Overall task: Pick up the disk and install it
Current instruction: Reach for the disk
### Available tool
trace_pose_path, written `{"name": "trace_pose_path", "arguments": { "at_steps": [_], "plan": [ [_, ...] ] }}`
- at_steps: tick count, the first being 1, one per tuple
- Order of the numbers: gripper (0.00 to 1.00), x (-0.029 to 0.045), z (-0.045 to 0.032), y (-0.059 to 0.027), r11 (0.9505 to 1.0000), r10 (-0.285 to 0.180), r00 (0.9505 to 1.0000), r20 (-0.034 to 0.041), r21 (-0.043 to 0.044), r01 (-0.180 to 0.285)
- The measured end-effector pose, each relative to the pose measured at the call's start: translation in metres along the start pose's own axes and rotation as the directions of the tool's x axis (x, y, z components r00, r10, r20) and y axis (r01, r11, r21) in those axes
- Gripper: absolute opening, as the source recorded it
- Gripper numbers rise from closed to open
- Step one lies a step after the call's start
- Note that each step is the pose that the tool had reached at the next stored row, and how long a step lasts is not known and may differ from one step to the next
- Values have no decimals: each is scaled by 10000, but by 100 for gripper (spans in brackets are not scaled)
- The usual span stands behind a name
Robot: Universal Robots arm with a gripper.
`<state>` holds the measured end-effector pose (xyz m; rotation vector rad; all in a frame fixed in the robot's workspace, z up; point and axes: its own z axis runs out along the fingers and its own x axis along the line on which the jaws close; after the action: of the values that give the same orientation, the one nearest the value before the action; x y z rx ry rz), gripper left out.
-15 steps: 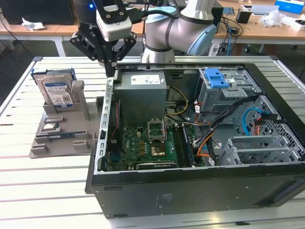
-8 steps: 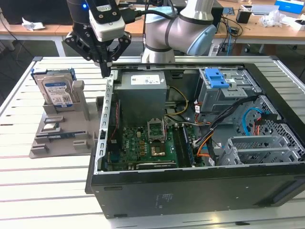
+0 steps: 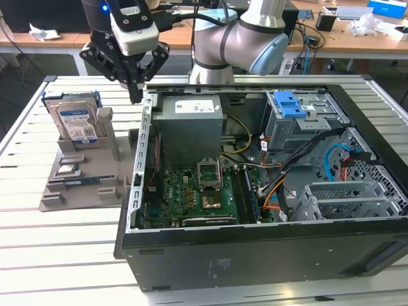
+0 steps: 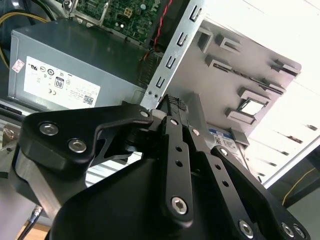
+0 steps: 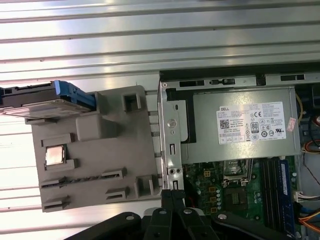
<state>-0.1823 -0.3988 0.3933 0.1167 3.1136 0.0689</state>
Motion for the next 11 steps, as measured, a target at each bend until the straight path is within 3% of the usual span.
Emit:
{"name": "trace_pose_path", "arguments": {
  "at_steps": [11],
  "plan": [
    [11, 151, -4, -11, 10000, 0, 10000, 0, 0, 0]
  ]
}}
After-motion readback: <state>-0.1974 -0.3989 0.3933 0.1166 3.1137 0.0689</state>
